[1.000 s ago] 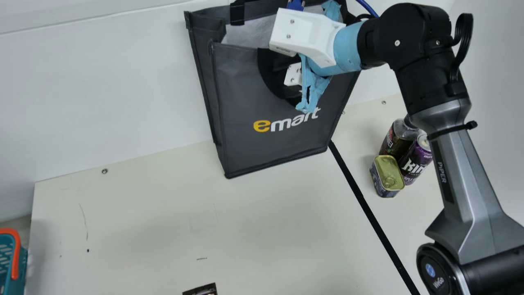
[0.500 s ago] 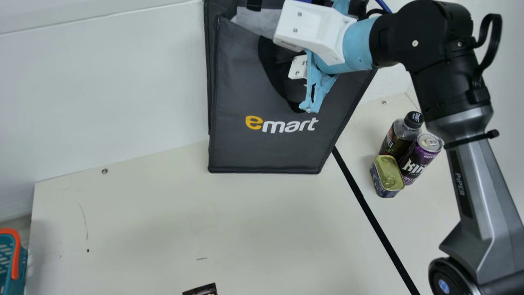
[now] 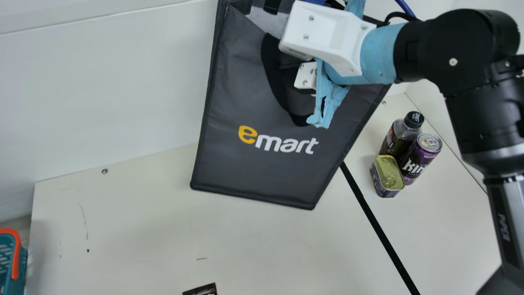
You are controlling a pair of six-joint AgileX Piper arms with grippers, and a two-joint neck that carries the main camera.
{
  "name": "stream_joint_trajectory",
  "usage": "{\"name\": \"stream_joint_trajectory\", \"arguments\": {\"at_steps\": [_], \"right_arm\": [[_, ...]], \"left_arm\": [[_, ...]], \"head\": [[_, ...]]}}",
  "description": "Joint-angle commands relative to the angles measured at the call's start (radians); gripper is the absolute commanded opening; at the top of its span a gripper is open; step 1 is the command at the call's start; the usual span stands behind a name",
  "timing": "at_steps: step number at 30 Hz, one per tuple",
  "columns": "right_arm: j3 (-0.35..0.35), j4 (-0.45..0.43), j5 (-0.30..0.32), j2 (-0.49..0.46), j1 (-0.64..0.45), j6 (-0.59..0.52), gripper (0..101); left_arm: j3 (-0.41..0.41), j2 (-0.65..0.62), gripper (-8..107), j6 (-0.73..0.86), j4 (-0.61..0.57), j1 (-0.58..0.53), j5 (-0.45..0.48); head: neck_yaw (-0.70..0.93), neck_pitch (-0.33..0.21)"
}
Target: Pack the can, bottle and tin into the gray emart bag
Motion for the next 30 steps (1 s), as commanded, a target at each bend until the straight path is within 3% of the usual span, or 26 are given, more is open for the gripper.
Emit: {"name": "stream_joint_trajectory", "arguments": {"at_steps": [1,30], "right_arm": [[0.020,-0.006,-0.002,-0.027,0.009,0.004,0],[0.254,-0.123,-0.002,-0.272,0.190,0.105,0]], "left_arm": [[0.000,0.000,90,0.000,0.000,0.000,0.000],[0.000,0.000,90,0.000,0.000,0.000,0.000]], "head": [[-0.001,-0.023],[-0.001,-0.023]]}}
